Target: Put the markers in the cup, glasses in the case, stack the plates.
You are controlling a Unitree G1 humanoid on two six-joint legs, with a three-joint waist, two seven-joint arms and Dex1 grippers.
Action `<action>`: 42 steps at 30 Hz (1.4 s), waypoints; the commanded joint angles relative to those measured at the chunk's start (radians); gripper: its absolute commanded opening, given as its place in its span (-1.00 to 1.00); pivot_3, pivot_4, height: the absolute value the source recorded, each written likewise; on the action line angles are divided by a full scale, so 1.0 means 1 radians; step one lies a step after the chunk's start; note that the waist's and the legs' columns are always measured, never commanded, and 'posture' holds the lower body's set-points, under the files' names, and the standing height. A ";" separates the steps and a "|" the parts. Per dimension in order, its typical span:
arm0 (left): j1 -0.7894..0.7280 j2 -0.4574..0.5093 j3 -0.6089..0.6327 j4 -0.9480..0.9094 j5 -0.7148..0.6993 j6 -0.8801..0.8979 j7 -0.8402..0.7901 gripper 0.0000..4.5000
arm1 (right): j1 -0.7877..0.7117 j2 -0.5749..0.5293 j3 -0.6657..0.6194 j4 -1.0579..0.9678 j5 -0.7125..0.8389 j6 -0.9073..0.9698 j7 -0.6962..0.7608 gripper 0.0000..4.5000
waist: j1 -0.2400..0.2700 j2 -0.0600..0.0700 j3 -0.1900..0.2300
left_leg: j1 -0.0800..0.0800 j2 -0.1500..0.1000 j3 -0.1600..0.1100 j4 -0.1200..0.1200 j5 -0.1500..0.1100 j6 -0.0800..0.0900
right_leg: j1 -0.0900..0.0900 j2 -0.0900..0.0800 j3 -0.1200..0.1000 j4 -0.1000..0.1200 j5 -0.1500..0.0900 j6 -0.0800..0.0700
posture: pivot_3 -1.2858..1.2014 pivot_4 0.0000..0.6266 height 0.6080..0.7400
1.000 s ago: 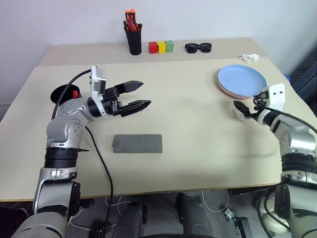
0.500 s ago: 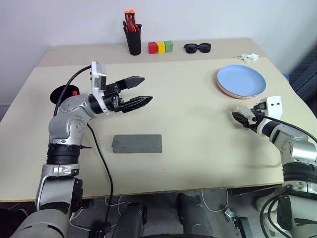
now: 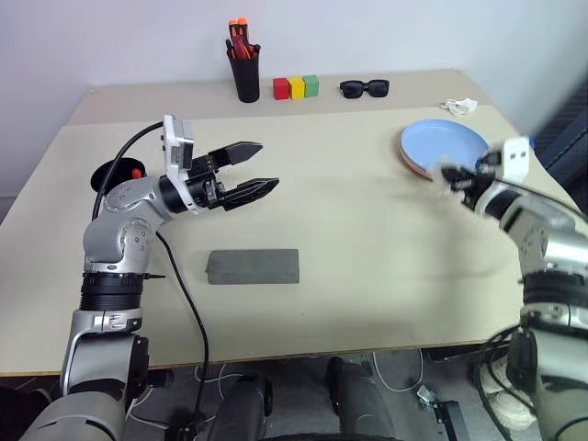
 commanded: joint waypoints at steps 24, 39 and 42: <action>0.086 0.057 0.057 -0.110 -0.025 -0.004 0.074 1.00 | -0.365 0.014 0.156 0.616 -0.309 -0.475 -0.219 0.98 | -0.004 0.000 0.000 | -0.001 0.000 0.000 -0.002 0.000 0.000 | -0.001 0.000 0.000 -0.001 0.000 0.000 | 0.03 -0.52 1.00; 0.166 0.116 0.083 -0.202 -0.129 0.128 0.023 1.00 | 0.288 0.009 -0.050 -0.424 0.245 -0.199 0.230 0.98 | 0.003 0.001 0.000 | -0.001 0.000 -0.002 -0.002 -0.001 0.001 | 0.000 0.000 0.000 0.001 0.000 0.001 | 0.03 -0.52 1.00; 0.213 0.121 0.096 -0.230 -0.165 0.164 0.021 1.00 | 0.461 -0.058 -0.064 -0.723 0.379 -0.015 0.286 0.98 | 0.001 0.002 0.001 | -0.001 0.000 -0.002 -0.001 -0.001 0.001 | 0.000 0.000 0.000 0.000 0.000 0.001 | 0.03 -0.52 1.00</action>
